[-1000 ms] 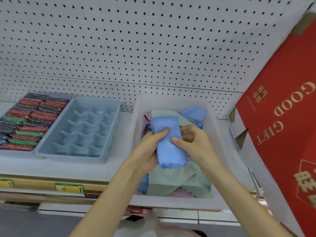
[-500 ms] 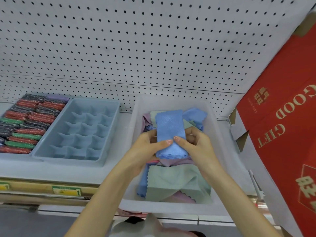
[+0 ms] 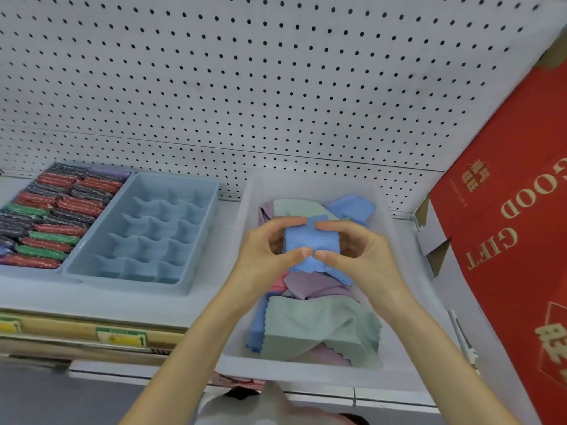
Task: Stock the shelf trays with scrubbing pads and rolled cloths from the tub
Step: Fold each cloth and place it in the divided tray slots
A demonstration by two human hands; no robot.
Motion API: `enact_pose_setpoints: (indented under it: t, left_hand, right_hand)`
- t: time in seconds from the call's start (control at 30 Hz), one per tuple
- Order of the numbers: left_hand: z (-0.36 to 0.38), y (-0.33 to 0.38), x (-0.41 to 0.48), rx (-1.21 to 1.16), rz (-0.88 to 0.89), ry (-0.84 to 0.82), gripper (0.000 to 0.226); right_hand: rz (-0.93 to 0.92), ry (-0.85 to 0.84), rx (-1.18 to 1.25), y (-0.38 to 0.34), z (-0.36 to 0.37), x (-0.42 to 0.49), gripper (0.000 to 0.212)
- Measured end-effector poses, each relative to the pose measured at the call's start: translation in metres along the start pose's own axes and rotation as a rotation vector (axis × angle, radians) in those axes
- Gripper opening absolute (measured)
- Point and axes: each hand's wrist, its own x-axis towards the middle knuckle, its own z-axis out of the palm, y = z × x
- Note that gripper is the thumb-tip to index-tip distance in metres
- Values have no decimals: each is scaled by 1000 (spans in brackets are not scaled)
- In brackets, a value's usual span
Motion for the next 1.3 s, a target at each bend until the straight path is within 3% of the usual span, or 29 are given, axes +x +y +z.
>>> enact_pose_setpoints:
  t: [0.17, 0.43, 0.7, 0.83, 0.87, 0.9, 1.03, 1.13, 1.2, 1.3]
  left_hand:
    - [11, -4, -3, -81, 7, 37, 23]
    - [6, 1, -1, -161, -34, -9, 30]
    - [5, 3, 8, 471, 64, -17, 52]
    - [3, 12, 7, 701, 139, -45, 14]
    - [2, 14, 7, 691, 134, -65, 9]
    - [0, 15, 7, 635, 109, -100, 17]
    - [-3, 23, 3, 168, -109, -262, 24]
    - [-1, 21, 2, 129, -77, -183, 23]
    - [-1, 18, 2, 126, -56, -146, 35]
    - [-7, 16, 1, 133, -43, -115, 41]
  right_hand:
    - [-34, -19, 17, 0, 6, -3, 44]
    - [49, -40, 123, -6, -4, 0, 38]
    - [-76, 8, -307, -12, -14, 11, 33]
    - [-96, -56, -447, -10, -23, 14, 17]
    - [-65, -88, -411, -12, -26, 13, 13]
    - [-26, -125, -335, -15, -27, 11, 9]
    - [134, -229, 1, -20, -25, 5, 14]
    - [185, -241, 73, -18, -18, 3, 9]
    - [205, -273, 101, -18, -16, 3, 7]
    - [243, -336, 231, -19, -14, 4, 23]
